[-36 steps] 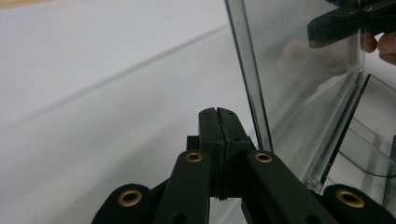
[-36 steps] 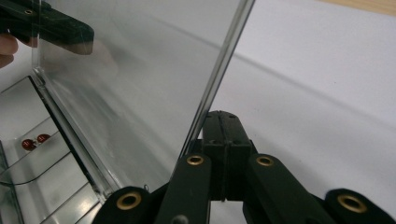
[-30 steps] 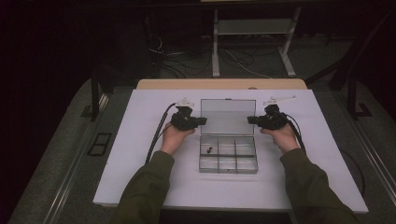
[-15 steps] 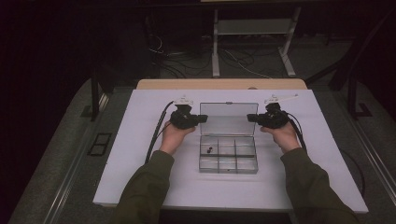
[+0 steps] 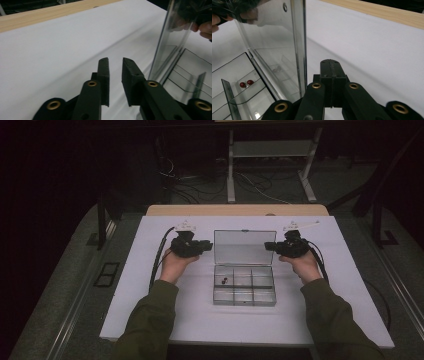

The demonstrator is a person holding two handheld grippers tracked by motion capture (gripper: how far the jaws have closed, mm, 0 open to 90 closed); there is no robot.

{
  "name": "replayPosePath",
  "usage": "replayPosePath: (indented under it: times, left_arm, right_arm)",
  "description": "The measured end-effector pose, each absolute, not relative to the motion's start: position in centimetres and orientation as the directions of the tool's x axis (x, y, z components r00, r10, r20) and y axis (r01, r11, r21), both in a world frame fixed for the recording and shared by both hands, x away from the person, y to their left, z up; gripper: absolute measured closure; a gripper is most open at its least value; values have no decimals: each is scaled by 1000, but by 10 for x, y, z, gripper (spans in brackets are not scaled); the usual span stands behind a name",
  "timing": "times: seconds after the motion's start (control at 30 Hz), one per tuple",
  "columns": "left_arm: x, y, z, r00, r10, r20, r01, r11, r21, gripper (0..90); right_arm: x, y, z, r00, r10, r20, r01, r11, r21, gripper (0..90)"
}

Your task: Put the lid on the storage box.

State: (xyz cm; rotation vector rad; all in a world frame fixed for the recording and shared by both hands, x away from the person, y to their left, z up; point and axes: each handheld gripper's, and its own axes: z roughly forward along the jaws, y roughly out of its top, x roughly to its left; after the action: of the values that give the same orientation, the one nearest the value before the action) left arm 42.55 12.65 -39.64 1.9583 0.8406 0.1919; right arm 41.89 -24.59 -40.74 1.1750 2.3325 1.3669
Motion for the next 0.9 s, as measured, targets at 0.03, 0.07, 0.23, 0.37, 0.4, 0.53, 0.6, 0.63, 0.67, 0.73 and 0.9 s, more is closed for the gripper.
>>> replayPosePath:
  times: [0.03,0.07,0.23,0.37,0.4,0.53,0.6,0.63,0.67,0.73,0.9]
  left_arm:
    - [424,130,-395,755,625,-199,472,-307,826,728]
    - [421,132,-393,758,622,-198,470,-311,826,728]
    - [411,140,-387,788,578,-210,456,-319,831,699]
    - [406,134,-384,819,530,-221,435,-321,842,699]
    - [405,132,-384,822,526,-220,428,-316,847,700]
    - [402,123,-383,830,524,-191,398,-317,861,743]
    - [400,121,-383,837,516,-183,386,-319,866,751]
    - [400,120,-383,839,516,-175,379,-322,867,755]
    - [399,119,-382,838,518,-172,377,-320,869,755]
    - [399,118,-382,839,518,-169,372,-318,872,778]
    - [397,118,-382,842,516,-157,358,-316,879,844]
  right_arm:
    - [419,-246,-407,-668,714,211,533,261,805,890]
    - [419,-246,-407,-668,714,211,533,261,805,890]
    - [419,-246,-407,-669,713,210,533,264,804,890]
    - [418,-246,-407,-671,711,211,531,262,806,891]
    - [417,-246,-406,-669,711,215,535,260,804,890]
    - [415,-246,-406,-674,708,210,529,265,806,891]
    - [415,-246,-405,-675,707,211,529,265,806,891]
    - [413,-246,-405,-676,706,212,529,265,806,891]
    - [413,-246,-405,-676,706,212,529,265,806,891]
    - [412,-246,-404,-678,704,210,527,268,807,891]
    - [408,-247,-401,-686,699,205,520,272,810,891]
